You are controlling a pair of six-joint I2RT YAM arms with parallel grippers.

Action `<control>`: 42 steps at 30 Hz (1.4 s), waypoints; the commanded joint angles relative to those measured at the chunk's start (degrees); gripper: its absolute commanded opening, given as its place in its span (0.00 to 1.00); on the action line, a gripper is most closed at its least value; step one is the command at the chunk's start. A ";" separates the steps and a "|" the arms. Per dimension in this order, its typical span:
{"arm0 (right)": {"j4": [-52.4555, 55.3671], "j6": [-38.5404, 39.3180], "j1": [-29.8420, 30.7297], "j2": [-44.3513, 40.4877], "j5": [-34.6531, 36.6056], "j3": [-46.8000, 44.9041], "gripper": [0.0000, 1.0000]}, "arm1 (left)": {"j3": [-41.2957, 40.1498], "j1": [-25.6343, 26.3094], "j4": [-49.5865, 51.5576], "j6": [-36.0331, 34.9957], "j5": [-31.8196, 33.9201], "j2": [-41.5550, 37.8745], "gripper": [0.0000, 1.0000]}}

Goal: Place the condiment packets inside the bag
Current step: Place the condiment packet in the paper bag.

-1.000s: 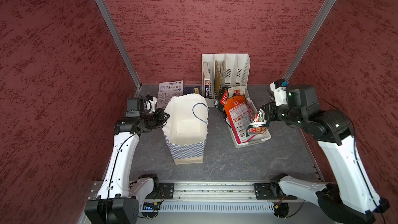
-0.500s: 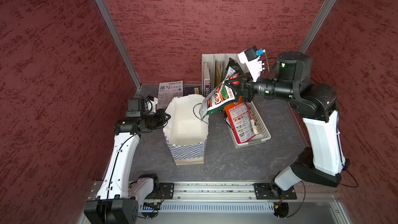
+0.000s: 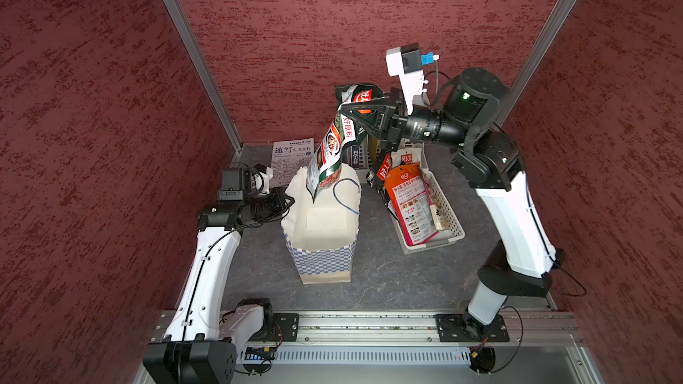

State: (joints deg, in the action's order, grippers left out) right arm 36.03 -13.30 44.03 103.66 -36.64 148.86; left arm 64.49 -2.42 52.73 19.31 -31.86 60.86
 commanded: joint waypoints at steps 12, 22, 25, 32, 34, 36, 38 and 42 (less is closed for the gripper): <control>9.69 2.46 1.49 0.92 8.84 -12.21 0.00 | 0.17 0.82 0.82 -0.26 1.12 -0.82 0.00; 13.42 -7.46 8.69 -3.38 32.08 -19.34 0.00 | -0.11 1.05 1.22 0.44 3.03 -0.99 0.00; 13.05 -13.54 9.24 -4.63 37.42 -23.17 0.00 | -0.37 1.26 0.80 1.10 2.95 -1.41 0.00; 8.57 -26.22 13.07 -4.06 49.90 -30.70 0.00 | -2.76 2.81 -0.36 5.57 4.17 -3.58 0.00; 8.06 -29.86 13.80 -3.39 53.58 -31.42 0.00 | -4.24 3.66 -0.92 7.38 4.27 -4.78 0.00; 7.62 -32.16 14.05 -2.50 55.60 -31.61 0.00 | -5.57 4.34 -1.66 9.06 4.34 -5.85 0.00; 7.15 -33.72 14.19 -0.71 56.38 -31.17 0.00 | -6.86 5.24 -2.56 10.71 4.60 -6.92 0.00; 9.00 -37.68 14.24 2.95 58.96 -29.56 0.00 | -8.61 7.29 -3.06 15.24 6.21 -8.75 0.00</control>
State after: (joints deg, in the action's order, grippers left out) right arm 48.71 -45.82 57.95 105.03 16.93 117.25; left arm 57.23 3.31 49.91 30.37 -27.24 53.25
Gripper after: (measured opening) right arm 0.057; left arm 0.057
